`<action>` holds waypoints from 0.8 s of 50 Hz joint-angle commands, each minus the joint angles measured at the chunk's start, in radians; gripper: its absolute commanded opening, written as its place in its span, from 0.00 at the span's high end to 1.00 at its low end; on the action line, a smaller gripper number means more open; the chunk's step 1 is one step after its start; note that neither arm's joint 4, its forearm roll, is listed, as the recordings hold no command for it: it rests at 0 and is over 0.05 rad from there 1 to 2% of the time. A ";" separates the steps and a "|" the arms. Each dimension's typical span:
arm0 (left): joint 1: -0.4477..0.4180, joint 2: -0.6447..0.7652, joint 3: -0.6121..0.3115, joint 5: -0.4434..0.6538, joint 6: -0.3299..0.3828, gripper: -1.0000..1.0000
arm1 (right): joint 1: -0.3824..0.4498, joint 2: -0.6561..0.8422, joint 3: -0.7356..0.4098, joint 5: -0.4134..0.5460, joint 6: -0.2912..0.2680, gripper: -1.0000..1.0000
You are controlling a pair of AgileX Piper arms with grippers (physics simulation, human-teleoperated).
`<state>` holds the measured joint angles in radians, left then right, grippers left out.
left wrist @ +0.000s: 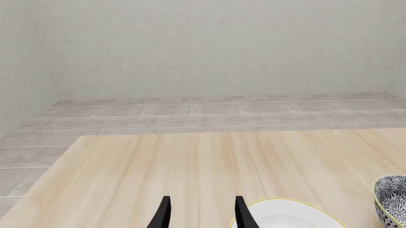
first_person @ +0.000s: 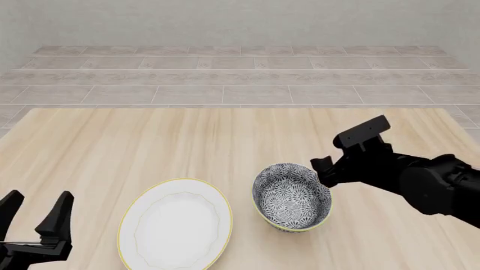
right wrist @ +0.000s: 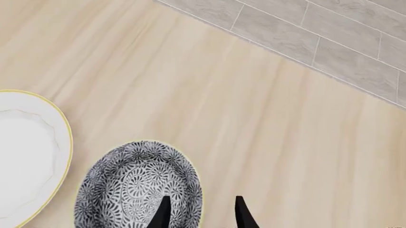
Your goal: Put the bowl on the plate.
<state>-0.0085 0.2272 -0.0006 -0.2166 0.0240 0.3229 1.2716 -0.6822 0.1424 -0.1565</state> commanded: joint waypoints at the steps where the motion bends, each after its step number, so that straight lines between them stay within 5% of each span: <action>1: 0.000 0.010 0.000 -0.009 0.000 0.00 | -0.002 0.039 0.021 -0.036 0.003 0.00; 40: 0.002 0.017 0.000 -0.012 -0.001 0.00 | -0.002 0.143 0.072 -0.124 0.047 0.00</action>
<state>-0.0066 0.2474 -0.0004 -0.2342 0.0230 0.3183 1.3922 -0.6224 0.0395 -0.1218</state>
